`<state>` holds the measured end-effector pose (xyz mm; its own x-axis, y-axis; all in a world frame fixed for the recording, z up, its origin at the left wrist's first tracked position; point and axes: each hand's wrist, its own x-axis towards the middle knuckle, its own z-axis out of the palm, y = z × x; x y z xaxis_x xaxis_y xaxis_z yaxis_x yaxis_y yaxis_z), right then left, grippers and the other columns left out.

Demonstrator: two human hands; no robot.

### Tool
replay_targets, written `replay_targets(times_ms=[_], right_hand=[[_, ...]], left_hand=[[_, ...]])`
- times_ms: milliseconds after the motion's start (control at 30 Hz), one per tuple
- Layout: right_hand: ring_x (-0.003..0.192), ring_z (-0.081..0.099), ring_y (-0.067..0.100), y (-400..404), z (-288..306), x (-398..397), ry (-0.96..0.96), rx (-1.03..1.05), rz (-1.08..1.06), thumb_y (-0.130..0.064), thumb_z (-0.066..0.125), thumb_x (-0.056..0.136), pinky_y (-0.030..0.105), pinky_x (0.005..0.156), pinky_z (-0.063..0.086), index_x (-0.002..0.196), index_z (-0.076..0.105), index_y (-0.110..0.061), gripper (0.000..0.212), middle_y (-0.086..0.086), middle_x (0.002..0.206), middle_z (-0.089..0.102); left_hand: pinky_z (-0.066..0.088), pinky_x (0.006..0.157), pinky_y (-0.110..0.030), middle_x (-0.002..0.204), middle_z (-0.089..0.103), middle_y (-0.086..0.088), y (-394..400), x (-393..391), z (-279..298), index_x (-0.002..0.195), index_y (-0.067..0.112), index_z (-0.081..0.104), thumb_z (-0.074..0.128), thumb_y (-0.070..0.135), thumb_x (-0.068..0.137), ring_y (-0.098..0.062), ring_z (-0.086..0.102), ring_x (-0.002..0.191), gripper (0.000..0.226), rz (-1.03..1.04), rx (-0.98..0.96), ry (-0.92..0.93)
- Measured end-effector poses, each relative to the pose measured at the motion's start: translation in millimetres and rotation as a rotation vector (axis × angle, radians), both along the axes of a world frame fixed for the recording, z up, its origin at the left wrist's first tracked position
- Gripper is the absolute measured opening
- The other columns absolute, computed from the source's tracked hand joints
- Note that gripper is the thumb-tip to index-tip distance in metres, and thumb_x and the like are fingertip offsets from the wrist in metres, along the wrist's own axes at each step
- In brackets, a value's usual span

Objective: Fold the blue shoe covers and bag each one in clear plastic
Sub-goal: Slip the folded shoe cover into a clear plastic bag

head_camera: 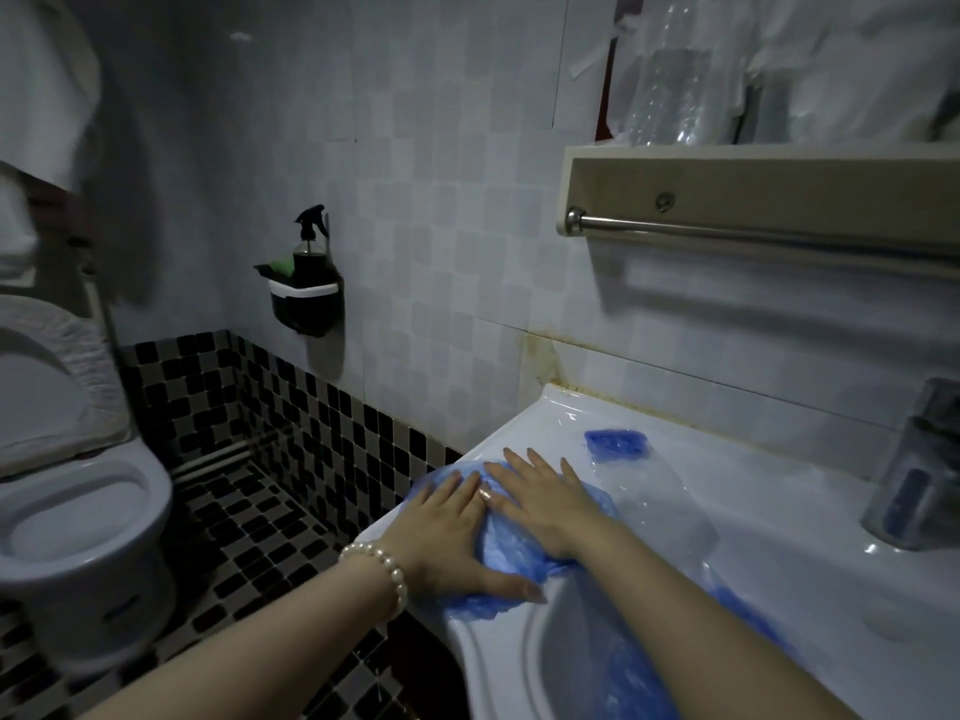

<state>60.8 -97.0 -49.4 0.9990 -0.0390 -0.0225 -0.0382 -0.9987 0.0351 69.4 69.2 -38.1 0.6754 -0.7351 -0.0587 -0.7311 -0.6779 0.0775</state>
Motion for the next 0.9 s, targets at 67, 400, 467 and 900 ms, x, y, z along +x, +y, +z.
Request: replay_targets(times_ms=[67, 400, 467, 900], right_hand=[[0.146, 0.002, 0.018, 1.4, 4.2, -3.0, -0.108, 0.086, 0.013, -0.051, 0.019, 0.099, 0.044, 0.118, -0.001, 0.15, 0.013, -0.031, 0.055, -0.005, 0.159, 0.001], [0.077, 0.058, 0.011, -4.5, 53.9, -61.4, -0.635, 0.601, 0.168, 0.008, 0.056, 0.077, 0.017, 0.072, 0.043, 0.086, 0.075, -0.009, 0.028, 0.0, 0.086, 0.068], [0.073, 0.054, 0.003, -7.3, 43.2, -76.4, -0.508, 0.522, 0.209, 0.005, 0.055, 0.078, 0.015, 0.071, 0.043, 0.089, 0.075, -0.014, 0.03, -0.008, 0.084, 0.062], [0.083, 0.057, 0.029, 54.7, 21.5, -97.6, -0.315, 0.161, 0.439, -0.05, 0.04, 0.076, 0.035, 0.068, 0.045, 0.085, 0.064, -0.013, 0.045, 0.009, 0.091, 0.061]], left_hand=[[-0.009, 0.115, -0.036, 0.159, -0.009, -0.004, -4.2, -7.4, 0.0, 0.151, 0.012, -0.006, 0.041, 0.088, 0.065, -0.02, -0.009, 0.146, 0.124, 0.084, -0.019, 0.013], [0.03, 0.092, -0.044, 0.131, 0.05, -0.011, -9.3, -36.8, 46.8, 0.126, 0.019, 0.055, 0.014, 0.081, 0.081, -0.03, 0.042, 0.118, 0.087, 0.407, 0.069, -0.271], [0.03, 0.094, -0.045, 0.129, 0.05, -0.008, 3.8, -30.5, 57.6, 0.124, 0.021, 0.056, 0.016, 0.071, 0.088, -0.03, 0.041, 0.117, 0.073, 0.417, -0.016, -0.273], [0.025, 0.11, -0.036, 0.141, 0.043, -0.009, 12.3, -3.2, 32.8, 0.137, 0.01, 0.043, 0.022, 0.031, 0.104, -0.028, 0.038, 0.131, 0.044, 0.346, -0.267, 0.286]])
